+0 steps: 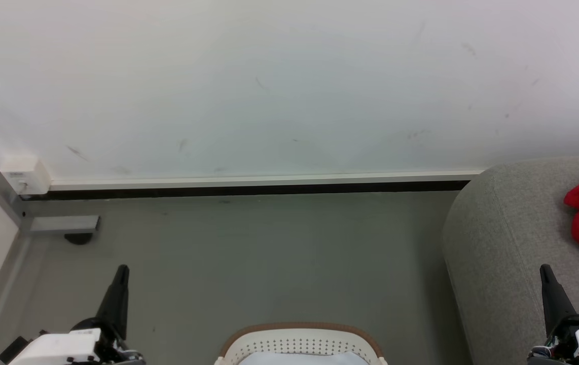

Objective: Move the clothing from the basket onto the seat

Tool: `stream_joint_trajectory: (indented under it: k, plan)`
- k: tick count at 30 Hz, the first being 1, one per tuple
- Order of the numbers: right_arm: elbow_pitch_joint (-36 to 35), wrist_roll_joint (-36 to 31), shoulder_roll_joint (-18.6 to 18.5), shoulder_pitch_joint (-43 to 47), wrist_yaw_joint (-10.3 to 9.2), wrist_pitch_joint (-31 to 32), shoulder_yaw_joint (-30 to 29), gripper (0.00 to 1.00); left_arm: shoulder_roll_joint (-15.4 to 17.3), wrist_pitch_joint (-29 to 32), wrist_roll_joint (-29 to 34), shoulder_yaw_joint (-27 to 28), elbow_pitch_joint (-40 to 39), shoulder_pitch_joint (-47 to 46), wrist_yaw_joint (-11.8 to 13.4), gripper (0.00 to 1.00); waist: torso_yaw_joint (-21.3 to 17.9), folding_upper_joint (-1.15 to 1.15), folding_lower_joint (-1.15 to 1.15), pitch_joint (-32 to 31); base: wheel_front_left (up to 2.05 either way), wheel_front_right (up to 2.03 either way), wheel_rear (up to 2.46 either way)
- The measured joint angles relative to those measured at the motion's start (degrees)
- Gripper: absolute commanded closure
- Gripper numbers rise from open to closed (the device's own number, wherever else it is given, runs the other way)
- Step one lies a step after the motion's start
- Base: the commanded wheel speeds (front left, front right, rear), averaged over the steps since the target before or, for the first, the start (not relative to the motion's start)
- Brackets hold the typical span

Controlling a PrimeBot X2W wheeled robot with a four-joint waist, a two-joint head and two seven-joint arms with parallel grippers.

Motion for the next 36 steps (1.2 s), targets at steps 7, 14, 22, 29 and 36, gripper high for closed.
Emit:
stream_joint_trajectory:
  k: [7, 14, 22, 29, 36]
  plan:
    - [0.0, 0.1, -0.1, 0.0, 0.0, -0.1, 0.2, 1.0, 0.0, 0.0, 0.0, 0.0, 0.0, 0.0, 0.0, 1.0, 0.0, 0.0, 0.0, 0.0, 0.0, 0.0, 0.0]
    - [0.0, 0.2, -0.3, 0.0, 0.0, -0.2, 0.3, 1.0, 0.0, 0.0, 0.0, 0.0, 0.0, 0.0, 0.0, 1.0, 0.0, 0.0, 0.0, 0.0, 0.0, 0.0, 0.0]
    - [0.0, 0.6, -0.6, 0.0, 0.0, -0.4, 0.5, 1.0, 0.0, 0.0, 0.0, 0.0, 0.0, 0.0, 0.0, 1.0, 0.0, 0.0, 0.0, 0.0, 0.0, 0.0, 0.0]
    - [0.0, 0.6, -0.7, 0.0, 0.0, -0.5, 0.6, 1.0, 0.0, 0.0, 0.0, 0.0, 0.0, 0.0, 0.0, 1.0, 0.0, 0.0, 0.0, 0.0, 0.0, 0.0, 0.0]
    - [-0.1, 1.0, -0.8, 0.0, 0.0, -0.6, 0.8, 1.0, 0.0, 0.0, 0.0, 0.0, 0.0, 0.0, 0.0, 1.0, 0.0, 0.0, 0.0, 0.0, 0.0, 0.0, 0.0]
